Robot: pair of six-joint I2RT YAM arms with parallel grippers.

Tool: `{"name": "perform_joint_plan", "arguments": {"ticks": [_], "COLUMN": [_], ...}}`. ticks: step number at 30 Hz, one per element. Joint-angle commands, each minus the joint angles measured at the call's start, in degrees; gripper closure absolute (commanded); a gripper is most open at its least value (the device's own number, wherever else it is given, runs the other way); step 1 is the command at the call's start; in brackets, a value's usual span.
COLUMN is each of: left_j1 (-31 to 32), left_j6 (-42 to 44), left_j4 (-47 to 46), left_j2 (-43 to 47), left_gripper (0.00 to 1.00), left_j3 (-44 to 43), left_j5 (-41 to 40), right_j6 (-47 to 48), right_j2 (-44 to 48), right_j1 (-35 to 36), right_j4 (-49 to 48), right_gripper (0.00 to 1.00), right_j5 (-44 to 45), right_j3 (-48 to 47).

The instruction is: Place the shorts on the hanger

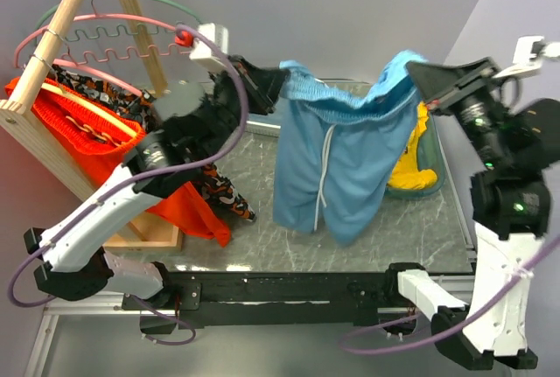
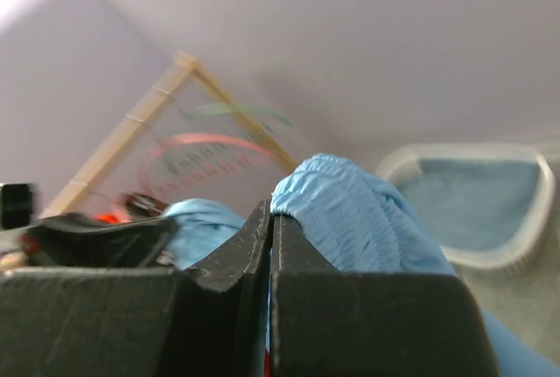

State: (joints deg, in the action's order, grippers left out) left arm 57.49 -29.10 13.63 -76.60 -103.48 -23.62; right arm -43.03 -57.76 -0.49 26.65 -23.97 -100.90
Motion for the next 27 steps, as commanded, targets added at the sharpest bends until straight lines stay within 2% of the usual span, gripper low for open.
{"name": "perform_joint_plan", "arguments": {"ticks": [1,5,6,9,11,12,13,15,16,18,19,24,26,27], "left_j1": [-0.4,-0.9,-1.2,-1.6,-1.5,-1.5,-1.5,-1.5,-1.5,-1.5,-1.5,-1.5,-1.6,-1.6], "left_j6": [-6.2,-14.5,-15.2,-17.4,-17.7,-17.7,-17.7,-17.0,-17.0,-17.0,-17.1,-16.5,-18.5,-19.1], "left_j4": [2.2,0.7,-0.6,-2.0,-1.4,-1.1,-1.3,-2.6,-2.9,-4.0,-4.2,-7.6,-6.8,-6.3], "left_j2": [0.0,0.7,0.9,-1.2,-3.5,-4.0,-4.4,-4.2,-3.6,-2.9,-2.3,1.4,4.3,5.3], "left_gripper": [0.99,0.99,0.99,0.94,0.79,0.76,0.73,0.65,0.52,0.38,0.31,0.24,0.23,0.23], "left_j3": [10.9,24.0,29.6,35.6,36.6,37.6,38.2,40.4,41.3,44.0,44.8,51.8,53.6,54.4], "left_j5": [-5.2,-7.4,-6.7,-4.8,-4.3,-4.0,-3.6,-3.3,-3.3,-3.2,-3.1,1.0,-0.5,-2.6], "right_j6": [3.2,7.2,8.6,10.1,10.9,11.7,12.2,13.9,14.5,16.4,17.1,23.3,25.3,25.5], "right_j2": [0.0,0.9,0.8,0.4,0.6,0.9,1.4,2.6,3.3,3.7,3.8,-0.4,-5.7,-7.6], "right_j1": [2.3,2.4,2.5,2.4,2.6,3.1,3.6,6.0,7.1,10.1,13.1,18.0,18.9,19.1], "right_j4": [2.9,3.5,3.3,1.5,0.3,0.1,0.0,0.1,0.2,-1.1,-3.5,-14.1,-16.1,-16.5], "right_gripper": [1.00,1.00,1.00,0.98,0.76,0.66,0.51,0.41,0.38,0.33,0.32,0.36,0.37,0.40], "right_j5": [5.1,12.9,14.2,17.4,16.9,16.5,16.6,17.1,17.4,16.5,15.6,8.9,6.4,5.3], "right_j3": [16.3,31.7,37.1,44.5,46.5,47.3,47.3,45.9,45.1,42.4,41.7,34.1,30.4,26.3]}}
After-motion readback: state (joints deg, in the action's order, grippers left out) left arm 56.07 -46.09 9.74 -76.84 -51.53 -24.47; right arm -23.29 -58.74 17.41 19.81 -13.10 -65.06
